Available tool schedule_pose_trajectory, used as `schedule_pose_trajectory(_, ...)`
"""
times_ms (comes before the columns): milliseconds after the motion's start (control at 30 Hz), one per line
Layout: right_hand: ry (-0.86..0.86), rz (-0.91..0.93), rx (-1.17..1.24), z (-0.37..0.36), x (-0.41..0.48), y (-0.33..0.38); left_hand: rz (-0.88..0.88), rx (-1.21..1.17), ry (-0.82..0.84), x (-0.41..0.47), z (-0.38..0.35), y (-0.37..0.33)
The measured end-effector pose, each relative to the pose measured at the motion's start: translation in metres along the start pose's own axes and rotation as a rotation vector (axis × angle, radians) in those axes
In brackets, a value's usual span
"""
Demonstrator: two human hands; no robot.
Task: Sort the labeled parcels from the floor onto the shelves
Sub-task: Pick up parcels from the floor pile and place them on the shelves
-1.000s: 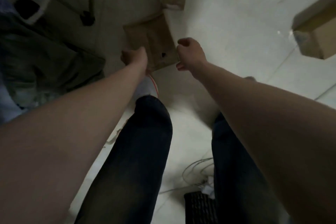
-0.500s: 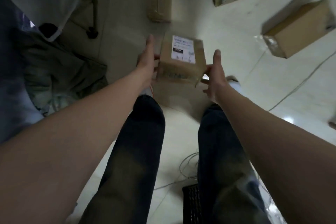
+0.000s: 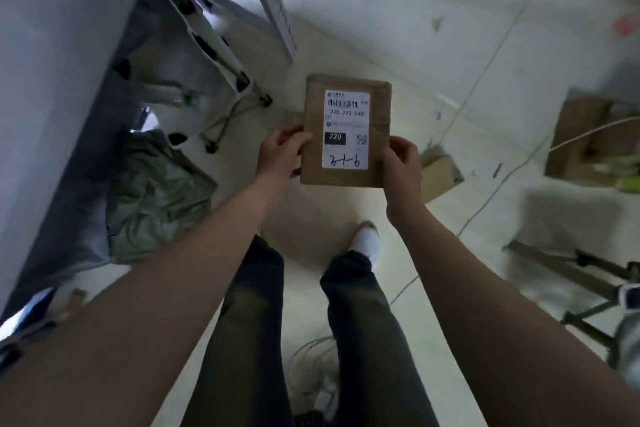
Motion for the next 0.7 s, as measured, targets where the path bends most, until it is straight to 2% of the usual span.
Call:
schedule_pose_trajectory(300, 0.132, 0.314, 0.022, 0.009, -0.203, 0.130, -0.287, -0.191, -0.096, -0.163, 0.061, -0.180)
schedule_pose_trajectory(467, 0.268, 0.546, 0.079, -0.016, -0.341, 0.181, -0.516, -0.241, -0.194, -0.258, 0.139, -0.274)
schedule_pose_trajectory(700, 0.531, 0.824, 0.091, -0.079, -0.548, 0.214, -0.850, -0.285, -0.384, -0.416, 0.280, -0.380)
Point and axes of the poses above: each hand's wrist, its own x-axis towards the middle knuckle, its own z-axis out of the back of the hand, y = z × x, the point moved 6 cm from there along x, towards the middle knuckle, and after that the axes turned 15 degrees about -z, right-handed, at the moved point
